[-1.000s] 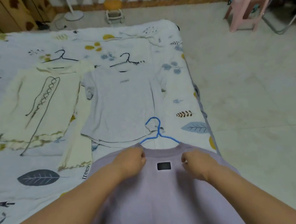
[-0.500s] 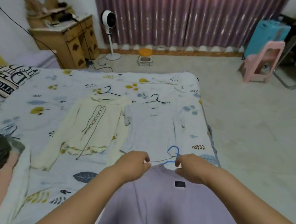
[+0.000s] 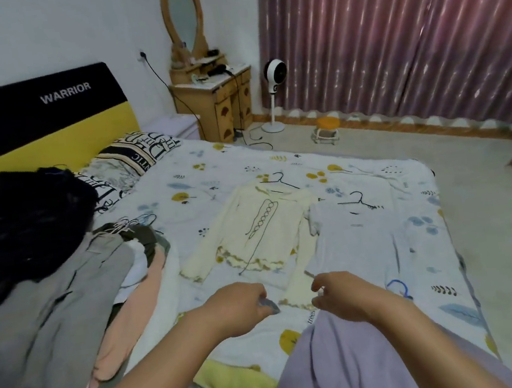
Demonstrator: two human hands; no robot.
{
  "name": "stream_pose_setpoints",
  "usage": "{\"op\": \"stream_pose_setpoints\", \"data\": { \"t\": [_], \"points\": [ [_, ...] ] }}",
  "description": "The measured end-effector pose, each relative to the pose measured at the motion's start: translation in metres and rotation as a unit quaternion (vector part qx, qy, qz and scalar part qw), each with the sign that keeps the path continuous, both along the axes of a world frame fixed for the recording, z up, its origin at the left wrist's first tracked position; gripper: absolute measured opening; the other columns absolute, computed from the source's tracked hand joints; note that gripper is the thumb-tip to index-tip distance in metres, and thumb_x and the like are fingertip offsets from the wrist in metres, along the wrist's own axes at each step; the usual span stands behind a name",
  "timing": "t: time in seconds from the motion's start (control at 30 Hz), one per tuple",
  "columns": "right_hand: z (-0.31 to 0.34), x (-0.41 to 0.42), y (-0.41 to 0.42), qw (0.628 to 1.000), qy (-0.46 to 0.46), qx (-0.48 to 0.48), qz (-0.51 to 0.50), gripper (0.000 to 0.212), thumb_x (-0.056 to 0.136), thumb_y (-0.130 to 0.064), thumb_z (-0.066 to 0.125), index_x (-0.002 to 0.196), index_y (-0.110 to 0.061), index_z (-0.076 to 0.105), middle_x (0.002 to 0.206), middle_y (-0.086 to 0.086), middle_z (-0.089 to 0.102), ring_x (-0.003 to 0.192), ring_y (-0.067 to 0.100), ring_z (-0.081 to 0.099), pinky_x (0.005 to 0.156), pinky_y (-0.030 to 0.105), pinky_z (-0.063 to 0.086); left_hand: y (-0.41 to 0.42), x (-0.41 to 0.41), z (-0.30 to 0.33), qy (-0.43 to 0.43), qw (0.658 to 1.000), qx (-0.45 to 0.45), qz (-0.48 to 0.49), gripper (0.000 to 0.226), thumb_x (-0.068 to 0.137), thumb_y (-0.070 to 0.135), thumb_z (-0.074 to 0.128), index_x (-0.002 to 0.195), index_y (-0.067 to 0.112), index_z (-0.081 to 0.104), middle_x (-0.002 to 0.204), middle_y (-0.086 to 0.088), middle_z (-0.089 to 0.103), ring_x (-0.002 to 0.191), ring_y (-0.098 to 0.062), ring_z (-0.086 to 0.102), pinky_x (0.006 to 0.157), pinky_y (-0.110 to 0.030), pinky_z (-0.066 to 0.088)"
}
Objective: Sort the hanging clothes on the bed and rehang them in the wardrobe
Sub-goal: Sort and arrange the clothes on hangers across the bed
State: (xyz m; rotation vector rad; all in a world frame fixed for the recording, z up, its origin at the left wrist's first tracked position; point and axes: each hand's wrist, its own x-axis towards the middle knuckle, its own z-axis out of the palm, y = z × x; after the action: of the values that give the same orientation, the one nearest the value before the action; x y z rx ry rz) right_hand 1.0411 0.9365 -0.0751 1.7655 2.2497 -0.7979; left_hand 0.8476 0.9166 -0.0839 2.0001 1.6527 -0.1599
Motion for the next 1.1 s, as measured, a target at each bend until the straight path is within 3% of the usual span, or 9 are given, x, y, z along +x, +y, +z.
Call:
{"op": "stream_pose_setpoints", "data": {
  "t": [0.17, 0.3, 0.4, 0.57, 0.83, 1.1],
  "points": [
    [-0.002, -0.096, -0.021, 1.000, 0.003, -0.003, 0.028, 0.038, 0.097, -0.029, 0.043, 0.131, -0.012, 0.048, 0.132, 0.010, 0.051, 0.116, 0.025, 0.051, 0.094, 0.031, 0.042, -0.036, -0.104, 0.001, 0.010, 0.999, -0.011, 0.045, 0.046, 0.096, 0.038, 0.043, 0.138, 0.019, 0.039, 0.136, -0.003, 0.049, 0.120, -0.021, 0.048, 0.095, -0.030, 0.039],
    [-0.014, -0.159, -0.030, 0.998, -0.003, -0.011, 0.061, 0.042, 0.097, -0.033, 0.044, 0.135, -0.015, 0.044, 0.138, 0.008, 0.047, 0.121, 0.024, 0.048, 0.085, 0.026, 0.038, -0.063, -0.178, -0.001, 0.025, 0.997, -0.014, 0.076, 0.046, 0.096, 0.038, 0.042, 0.139, 0.020, 0.037, 0.139, -0.003, 0.045, 0.125, -0.019, 0.045, 0.097, -0.029, 0.037],
    [-0.019, -0.196, -0.033, 0.996, -0.007, -0.020, 0.083, 0.043, 0.096, -0.037, 0.045, 0.135, -0.018, 0.044, 0.139, 0.005, 0.046, 0.122, 0.023, 0.048, 0.094, 0.029, 0.040, -0.079, -0.221, -0.005, 0.035, 0.994, -0.035, 0.101, 0.049, 0.095, 0.039, 0.043, 0.140, 0.020, 0.035, 0.142, -0.002, 0.042, 0.127, -0.020, 0.041, 0.098, -0.029, 0.036],
    [-0.018, -0.244, -0.028, 0.993, -0.002, -0.034, 0.116, 0.043, 0.098, -0.033, 0.044, 0.137, -0.017, 0.041, 0.141, 0.006, 0.044, 0.126, 0.022, 0.045, 0.096, 0.026, 0.038, -0.086, -0.270, -0.012, 0.025, 0.986, -0.063, 0.150, 0.051, 0.095, 0.037, 0.044, 0.141, 0.017, 0.033, 0.141, -0.005, 0.043, 0.125, -0.020, 0.045, 0.098, -0.026, 0.037],
    [-0.026, -0.304, 0.028, 0.985, -0.007, -0.039, 0.166, 0.045, 0.098, -0.030, 0.043, 0.140, -0.015, 0.038, 0.142, 0.007, 0.043, 0.128, 0.021, 0.043, 0.098, 0.026, 0.036, -0.048, -0.320, -0.027, 0.014, 0.973, -0.070, 0.218, 0.051, 0.097, 0.035, 0.041, 0.144, 0.016, 0.029, 0.146, -0.005, 0.037, 0.131, -0.018, 0.039, 0.099, -0.020, 0.033],
    [-0.040, -0.358, 0.117, 0.982, -0.007, -0.032, 0.184, 0.039, 0.097, -0.027, 0.043, 0.132, -0.009, 0.047, 0.137, 0.008, 0.048, 0.122, 0.024, 0.048, 0.096, 0.027, 0.039, 0.022, -0.370, -0.042, 0.017, 0.961, -0.052, 0.273, 0.049, 0.097, 0.035, 0.042, 0.142, 0.017, 0.032, 0.142, -0.004, 0.041, 0.126, -0.017, 0.043, 0.094, -0.020, 0.034]
  ]
}}
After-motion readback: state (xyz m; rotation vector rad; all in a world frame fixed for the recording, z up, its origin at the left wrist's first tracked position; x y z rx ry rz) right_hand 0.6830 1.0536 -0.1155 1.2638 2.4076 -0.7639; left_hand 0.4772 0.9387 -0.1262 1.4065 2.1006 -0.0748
